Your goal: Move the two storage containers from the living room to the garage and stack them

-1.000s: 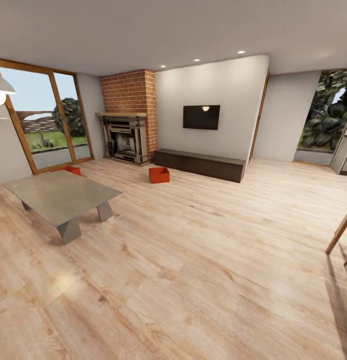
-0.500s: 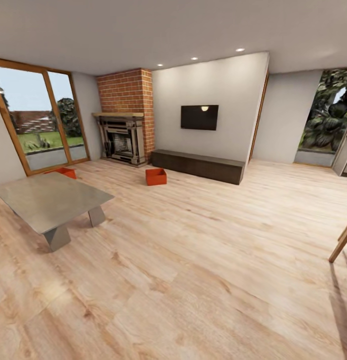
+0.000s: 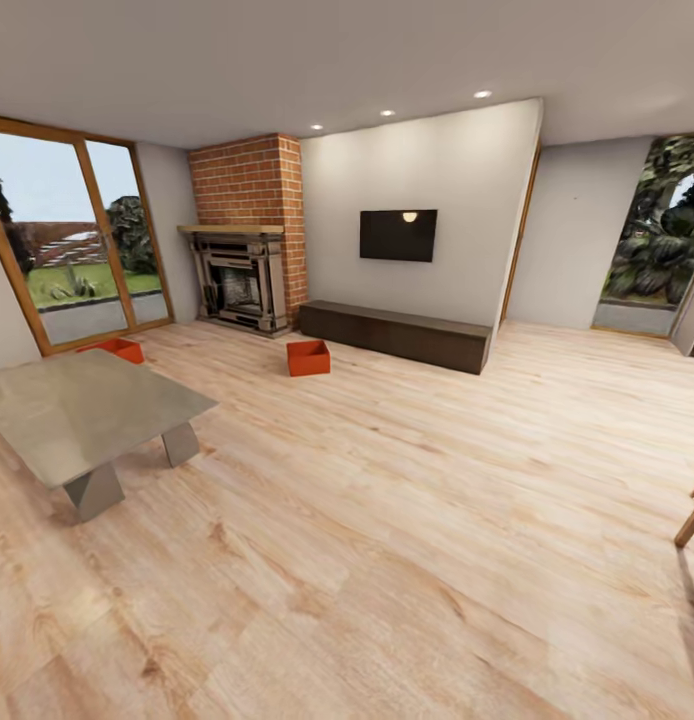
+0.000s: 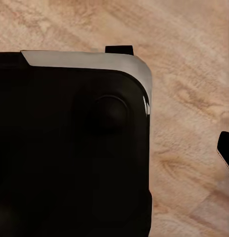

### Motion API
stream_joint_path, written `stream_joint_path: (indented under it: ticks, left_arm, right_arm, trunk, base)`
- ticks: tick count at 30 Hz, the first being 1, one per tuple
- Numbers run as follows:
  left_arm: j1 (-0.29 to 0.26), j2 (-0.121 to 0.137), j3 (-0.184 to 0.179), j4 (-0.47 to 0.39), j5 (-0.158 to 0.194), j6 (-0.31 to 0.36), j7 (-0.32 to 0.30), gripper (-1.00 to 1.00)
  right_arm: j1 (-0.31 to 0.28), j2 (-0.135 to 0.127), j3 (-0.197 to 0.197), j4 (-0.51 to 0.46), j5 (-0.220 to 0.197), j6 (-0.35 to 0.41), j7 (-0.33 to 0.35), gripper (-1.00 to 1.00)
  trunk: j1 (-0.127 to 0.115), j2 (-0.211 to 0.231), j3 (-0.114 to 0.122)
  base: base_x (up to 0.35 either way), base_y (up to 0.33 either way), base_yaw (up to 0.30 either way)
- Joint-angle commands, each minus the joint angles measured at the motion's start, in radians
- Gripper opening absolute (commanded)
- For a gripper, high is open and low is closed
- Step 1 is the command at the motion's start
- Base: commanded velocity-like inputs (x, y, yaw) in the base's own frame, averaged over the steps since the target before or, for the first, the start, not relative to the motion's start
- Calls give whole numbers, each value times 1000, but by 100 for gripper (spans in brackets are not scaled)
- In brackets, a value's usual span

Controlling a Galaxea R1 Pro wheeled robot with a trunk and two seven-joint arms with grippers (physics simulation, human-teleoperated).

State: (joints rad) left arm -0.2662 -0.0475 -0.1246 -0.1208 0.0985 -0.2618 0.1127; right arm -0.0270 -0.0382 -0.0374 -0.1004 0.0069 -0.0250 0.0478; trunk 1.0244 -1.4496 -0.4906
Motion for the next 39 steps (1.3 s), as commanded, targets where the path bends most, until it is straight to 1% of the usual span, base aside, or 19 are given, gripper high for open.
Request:
stream_joint_path:
  ticks: [1, 39]
  left_arm:
    - [-1, 0, -9, 1, 10, -4, 4, 100]
    - [-1, 0, -9, 1, 10, -4, 4, 100]
  right_arm:
    - [-1, 0, -4, 1, 1, -3, 4, 100]
    - [-1, 0, -4, 1, 1, -3, 5, 100]
  trunk:
    - [1, 0, -1]
    - [1, 0, -1]
  base:
    - [342, -3, 0]
    - [344, 0, 0]
